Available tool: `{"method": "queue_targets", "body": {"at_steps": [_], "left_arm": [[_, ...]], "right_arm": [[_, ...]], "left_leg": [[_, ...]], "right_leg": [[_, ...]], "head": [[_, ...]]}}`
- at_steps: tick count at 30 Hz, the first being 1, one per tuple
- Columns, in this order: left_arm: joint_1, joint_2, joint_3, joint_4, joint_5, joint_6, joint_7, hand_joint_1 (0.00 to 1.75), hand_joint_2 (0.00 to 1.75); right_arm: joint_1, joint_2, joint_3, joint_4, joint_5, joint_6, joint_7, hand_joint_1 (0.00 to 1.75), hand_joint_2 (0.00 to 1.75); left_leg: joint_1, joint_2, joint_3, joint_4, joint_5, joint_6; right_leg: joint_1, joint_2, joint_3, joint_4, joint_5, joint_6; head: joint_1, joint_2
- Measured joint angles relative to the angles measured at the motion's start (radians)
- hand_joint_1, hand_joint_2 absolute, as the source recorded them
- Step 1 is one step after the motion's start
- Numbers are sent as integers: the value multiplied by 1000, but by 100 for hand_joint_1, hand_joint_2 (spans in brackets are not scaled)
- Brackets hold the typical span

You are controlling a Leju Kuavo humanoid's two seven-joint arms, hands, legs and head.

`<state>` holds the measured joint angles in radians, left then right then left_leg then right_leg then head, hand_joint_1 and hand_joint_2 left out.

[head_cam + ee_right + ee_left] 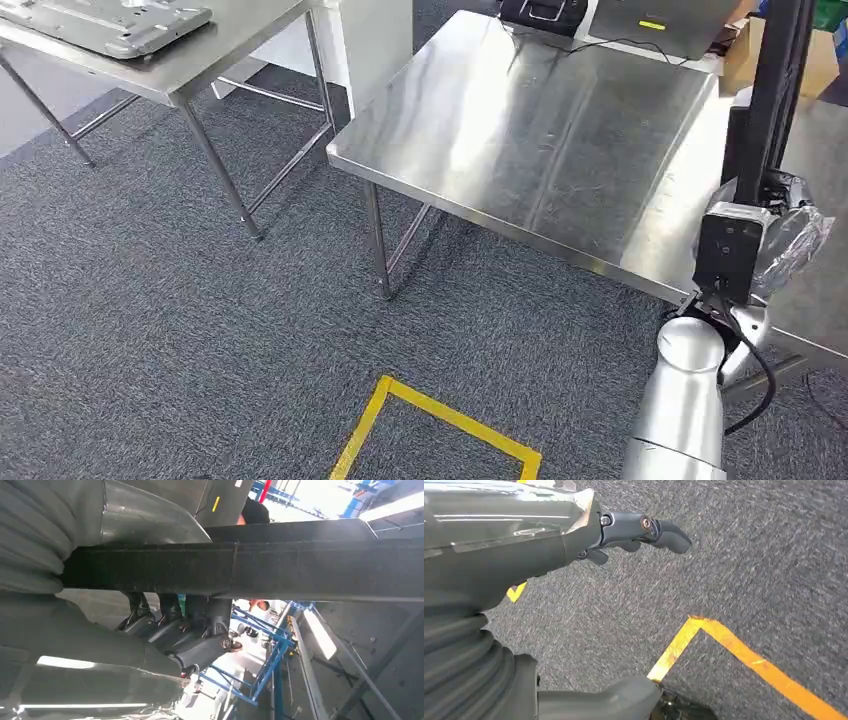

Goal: Take the parts from the cabinet and place them on the table.

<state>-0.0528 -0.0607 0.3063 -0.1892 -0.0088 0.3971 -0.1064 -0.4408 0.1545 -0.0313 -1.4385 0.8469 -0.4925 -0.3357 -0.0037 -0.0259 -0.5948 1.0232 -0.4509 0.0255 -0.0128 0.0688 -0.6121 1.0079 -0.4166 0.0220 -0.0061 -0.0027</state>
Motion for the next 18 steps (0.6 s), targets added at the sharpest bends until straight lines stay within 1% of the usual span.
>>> {"method": "queue_targets", "body": {"at_steps": [4,9,10,11,12,13,14,15,16,17,18], "left_arm": [[0,1,4,0,2,-28,-12,0,175],[0,0,13,0,1,-40,-13,0,175],[-1,3,16,0,1,-41,-13,0,175],[-2,3,17,0,1,-41,-13,0,175],[-2,2,17,0,1,-37,-14,0,175],[-3,-8,17,0,-2,-23,-14,0,175],[-4,-12,18,0,-4,-8,-14,0,175],[-5,-22,18,0,-6,6,-14,0,175],[-7,-26,18,0,-8,11,-14,0,175],[-8,-32,18,0,-9,12,-14,0,175],[-11,-40,18,0,-9,11,-14,0,175]], "right_arm": [[-8,-6,0,34,6,-3,0,175,175],[-7,-10,0,74,3,-11,0,175,175],[-7,-10,0,78,3,-11,0,175,175],[-7,-10,1,81,3,-11,0,175,175],[-9,-10,1,82,3,-10,-1,175,175],[-13,-11,1,85,3,-6,-2,175,175],[-22,-10,3,89,2,-2,-3,175,175],[-29,-10,8,95,2,0,-3,175,175],[-31,-10,9,99,2,0,-3,175,175],[-31,-10,9,106,2,-2,-5,175,175],[-31,-11,9,118,-2,-6,-8,175,175]], "left_leg": [[0,-1,-2,0,2,4],[-1,-1,-2,1,1,5],[-6,1,-3,6,-2,18],[-3,2,-2,-1,2,25],[6,7,10,-23,11,32],[13,11,20,-40,21,33],[15,15,22,-45,23,38],[15,21,22,-45,22,39],[15,23,22,-45,22,39],[15,25,21,-45,20,38],[17,28,21,-44,18,34]], "right_leg": [[0,-1,1,-4,2,3],[-1,-1,0,-4,4,6],[-18,1,3,-15,10,20],[-16,3,6,-20,12,25],[0,1,4,-23,13,29],[-6,-30,-7,-5,4,25],[-4,-46,-30,43,-23,17],[-7,-50,-69,118,-55,12],[-9,-52,-91,163,-72,11],[-11,-53,-117,216,-90,12],[-17,-54,-150,282,-104,19]], "head": [[1,0],[0,0],[-2,0],[-2,0],[-2,0],[-1,0],[5,0],[5,0],[5,0],[5,0],[6,0]]}}
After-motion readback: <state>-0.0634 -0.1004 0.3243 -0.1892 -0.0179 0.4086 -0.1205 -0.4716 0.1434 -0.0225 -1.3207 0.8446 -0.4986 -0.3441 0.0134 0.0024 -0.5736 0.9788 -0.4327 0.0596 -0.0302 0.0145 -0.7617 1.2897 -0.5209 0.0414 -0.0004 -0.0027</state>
